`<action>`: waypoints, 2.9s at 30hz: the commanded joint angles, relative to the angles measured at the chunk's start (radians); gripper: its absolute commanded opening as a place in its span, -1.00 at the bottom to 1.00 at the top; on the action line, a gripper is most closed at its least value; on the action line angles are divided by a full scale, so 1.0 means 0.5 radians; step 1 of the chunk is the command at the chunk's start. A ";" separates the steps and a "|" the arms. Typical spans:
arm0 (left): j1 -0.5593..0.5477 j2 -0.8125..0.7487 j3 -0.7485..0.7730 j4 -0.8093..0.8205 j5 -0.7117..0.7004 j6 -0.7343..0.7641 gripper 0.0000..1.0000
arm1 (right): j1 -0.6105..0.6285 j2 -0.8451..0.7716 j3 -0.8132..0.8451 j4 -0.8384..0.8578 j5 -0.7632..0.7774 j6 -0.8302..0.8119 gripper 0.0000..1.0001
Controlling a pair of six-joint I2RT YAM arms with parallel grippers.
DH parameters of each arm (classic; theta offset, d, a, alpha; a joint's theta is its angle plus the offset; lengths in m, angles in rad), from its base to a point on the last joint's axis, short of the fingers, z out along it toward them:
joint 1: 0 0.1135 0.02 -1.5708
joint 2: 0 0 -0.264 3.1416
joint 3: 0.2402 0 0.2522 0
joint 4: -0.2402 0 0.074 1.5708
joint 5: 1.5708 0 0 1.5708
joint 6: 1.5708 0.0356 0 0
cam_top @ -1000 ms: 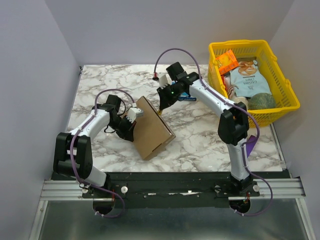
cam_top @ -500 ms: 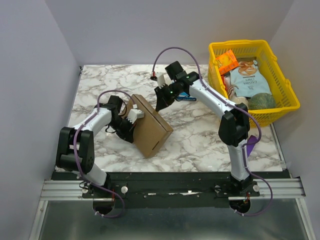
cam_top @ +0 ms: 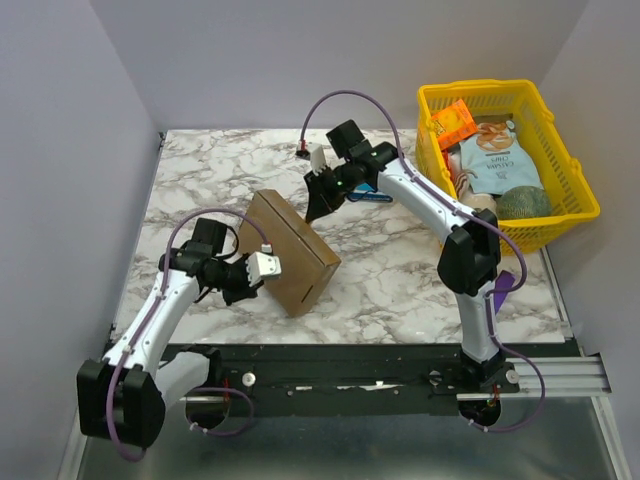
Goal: Unpack the express box
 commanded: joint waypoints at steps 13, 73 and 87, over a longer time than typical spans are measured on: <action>-0.505 -0.095 -0.336 0.731 -0.122 0.055 -0.53 | 0.145 0.016 0.193 0.024 -0.033 0.032 -0.99; 0.513 0.120 0.599 0.682 -1.179 -1.627 -1.00 | -0.008 -1.058 -0.973 -0.074 0.599 -0.420 -0.99; 0.443 -0.079 0.179 0.575 -0.175 -1.397 -1.00 | 0.062 -0.911 -0.875 -0.046 0.590 -0.233 -0.99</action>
